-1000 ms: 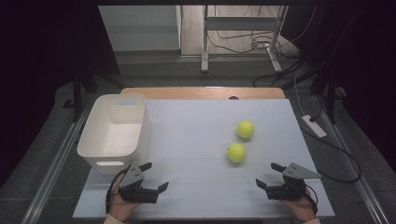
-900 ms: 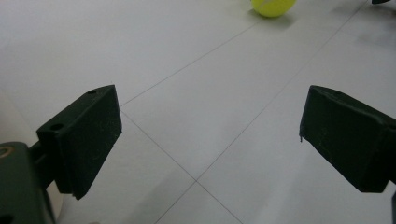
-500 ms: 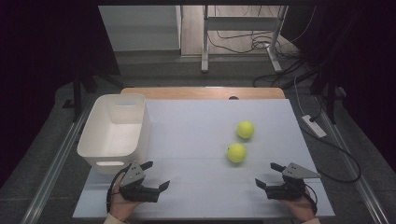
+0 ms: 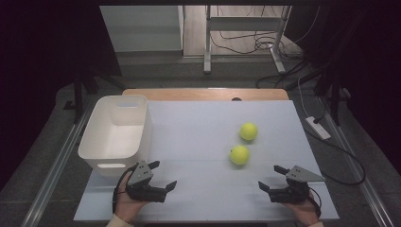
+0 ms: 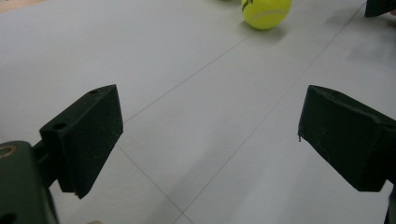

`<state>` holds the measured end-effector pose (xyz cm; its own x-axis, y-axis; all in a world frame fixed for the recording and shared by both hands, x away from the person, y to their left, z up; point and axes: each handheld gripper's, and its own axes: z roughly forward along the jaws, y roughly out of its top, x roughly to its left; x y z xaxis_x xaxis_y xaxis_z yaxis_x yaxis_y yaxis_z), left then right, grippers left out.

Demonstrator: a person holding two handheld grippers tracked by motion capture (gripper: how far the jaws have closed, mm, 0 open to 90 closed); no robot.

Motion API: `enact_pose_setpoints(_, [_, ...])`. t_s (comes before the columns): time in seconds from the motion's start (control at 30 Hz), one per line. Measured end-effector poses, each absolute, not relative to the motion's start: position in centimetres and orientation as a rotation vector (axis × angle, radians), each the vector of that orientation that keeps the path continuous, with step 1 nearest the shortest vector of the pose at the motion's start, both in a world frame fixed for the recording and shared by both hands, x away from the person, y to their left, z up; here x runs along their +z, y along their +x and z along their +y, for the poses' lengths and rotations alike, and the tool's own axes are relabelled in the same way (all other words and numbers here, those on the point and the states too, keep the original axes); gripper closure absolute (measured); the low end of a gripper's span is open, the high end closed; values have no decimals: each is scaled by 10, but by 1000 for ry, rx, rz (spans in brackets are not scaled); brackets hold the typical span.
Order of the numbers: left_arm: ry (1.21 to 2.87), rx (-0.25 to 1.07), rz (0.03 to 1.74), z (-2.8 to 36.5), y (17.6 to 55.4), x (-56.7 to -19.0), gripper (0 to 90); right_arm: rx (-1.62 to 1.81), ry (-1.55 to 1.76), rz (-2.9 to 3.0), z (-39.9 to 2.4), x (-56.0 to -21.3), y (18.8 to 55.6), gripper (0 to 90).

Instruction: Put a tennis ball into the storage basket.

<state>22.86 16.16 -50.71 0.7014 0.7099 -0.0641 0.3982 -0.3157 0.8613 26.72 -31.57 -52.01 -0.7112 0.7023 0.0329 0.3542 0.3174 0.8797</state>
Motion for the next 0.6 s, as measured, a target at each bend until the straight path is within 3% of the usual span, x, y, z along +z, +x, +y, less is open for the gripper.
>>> enact_pose_setpoints(0.6, [1961, 394, 861, 149, 239, -499, 79, 1365, 954, 2224, -314, -519, 265, 94])
